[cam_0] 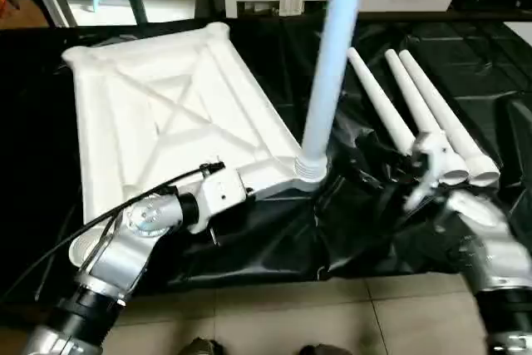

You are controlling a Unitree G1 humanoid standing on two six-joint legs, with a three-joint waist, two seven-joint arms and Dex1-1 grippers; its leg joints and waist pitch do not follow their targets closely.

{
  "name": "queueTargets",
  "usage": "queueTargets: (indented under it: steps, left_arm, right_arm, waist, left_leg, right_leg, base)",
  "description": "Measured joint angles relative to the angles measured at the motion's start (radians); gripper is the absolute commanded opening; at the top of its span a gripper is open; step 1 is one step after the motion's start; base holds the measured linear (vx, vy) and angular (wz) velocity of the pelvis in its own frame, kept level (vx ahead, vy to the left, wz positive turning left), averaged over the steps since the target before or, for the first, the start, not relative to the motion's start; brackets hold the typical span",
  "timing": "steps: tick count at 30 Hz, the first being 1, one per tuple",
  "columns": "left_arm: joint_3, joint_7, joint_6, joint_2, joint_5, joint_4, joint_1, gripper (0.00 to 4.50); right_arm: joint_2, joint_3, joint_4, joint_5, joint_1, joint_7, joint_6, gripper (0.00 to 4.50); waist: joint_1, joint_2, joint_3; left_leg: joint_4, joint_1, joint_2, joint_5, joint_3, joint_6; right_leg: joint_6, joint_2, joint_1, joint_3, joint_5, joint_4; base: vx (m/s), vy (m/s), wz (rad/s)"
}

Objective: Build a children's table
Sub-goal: Insert table leg to table base

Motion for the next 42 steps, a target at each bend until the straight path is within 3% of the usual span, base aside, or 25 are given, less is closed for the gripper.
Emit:
queueTargets:
  steps: [5,12,20,22,25,28,31,32,42]
  left_arm:
    - [-0.017,-0.022,-0.001,-0.006,0.001,-0.009,0.001,0.0]
    - [-0.072,-0.064,-0.001,-0.023,0.009,-0.046,0.002,0.0]
    - [-0.086,-0.077,-0.001,-0.025,0.016,-0.06,0.002,0.0]
    - [-0.085,-0.076,-0.001,-0.025,0.017,-0.06,0.002,0.0]
    - [-0.085,-0.074,-0.001,-0.026,0.019,-0.06,0.002,0.0]
    - [-0.085,-0.074,0.0,-0.026,0.02,-0.06,0.002,0.0]
    - [-0.085,-0.075,0.0,-0.026,0.02,-0.06,0.002,0.0]
    - [-0.085,-0.075,0.001,-0.026,0.02,-0.06,0.002,0.0]
    - [-0.085,-0.073,0.007,-0.026,0.022,-0.06,0.002,0.0]
  right_arm:
    - [-0.049,0.028,-0.001,0.003,-0.028,0.1,0.055,4.39]
    - [-0.045,0.077,0.112,-0.06,-0.143,0.128,-0.004,4.39]
    - [-0.042,0.079,0.222,-0.086,-0.204,0.177,-0.024,4.39]
    - [-0.048,0.08,0.241,-0.087,-0.214,0.2,-0.024,4.05]
    - [-0.048,0.082,0.26,-0.086,-0.222,0.226,-0.024,4.0]
    - [-0.049,0.082,0.276,-0.087,-0.223,0.243,-0.023,3.62]
    - [-0.049,0.085,0.29,-0.089,-0.229,0.268,-0.022,3.54]
    - [-0.049,0.086,0.299,-0.089,-0.233,0.272,-0.021,3.24]
    - [-0.04,0.089,0.315,-0.093,-0.242,0.301,-0.017,2.59]
  waist:
    - [0.0,-0.001,-0.001]
    - [0.005,-0.004,-0.001]
    - [0.001,-0.01,0.0]
    - [0.001,-0.01,0.0]
    - [0.001,-0.011,0.0]
    - [0.001,-0.011,0.0]
    - [0.0,-0.011,0.0]
    - [0.0,-0.011,0.0]
    - [-0.003,-0.013,0.0]
  left_leg:
    - [0.002,0.0,0.0,0.0,0.0,0.0]
    - [0.004,-0.001,-0.001,0.001,0.001,0.002]
    - [0.006,-0.002,-0.001,0.001,0.001,0.003]
    - [0.006,-0.002,-0.001,0.001,0.001,0.004]
    - [0.007,-0.002,-0.001,0.001,0.001,0.004]
    - [0.007,-0.002,-0.001,0.002,0.001,0.004]
    - [0.007,-0.002,-0.001,0.002,0.001,0.004]
    - [0.007,-0.002,-0.001,0.002,0.001,0.004]
    - [0.008,-0.002,-0.001,0.002,0.001,0.004]
  right_leg:
    - [0.0,-0.001,0.001,0.0,0.001,0.001]
    - [0.0,-0.003,0.002,-0.001,0.001,0.002]
    - [0.0,-0.004,0.002,-0.001,0.001,0.004]
    - [0.0,-0.004,0.002,-0.001,0.001,0.004]
    - [0.0,-0.004,0.002,-0.001,0.001,0.005]
    - [0.0,-0.004,0.002,-0.001,0.001,0.005]
    - [0.0,-0.004,0.002,-0.001,0.001,0.005]
    - [0.0,-0.004,0.002,-0.001,0.001,0.005]
    - [0.0,-0.004,0.002,-0.001,0.001,0.006]
  base:
    - [0.0,0.0,0.0]
    - [0.0,0.0,0.0]
    - [0.0,0.0,0.0]
    - [0.0,0.0,0.0]
    - [0.0,0.0,0.0]
    - [0.0,0.0,0.0]
    - [0.0,0.0,0.0]
    - [0.0,0.0,0.0]
    - [0.0,0.0,0.0]
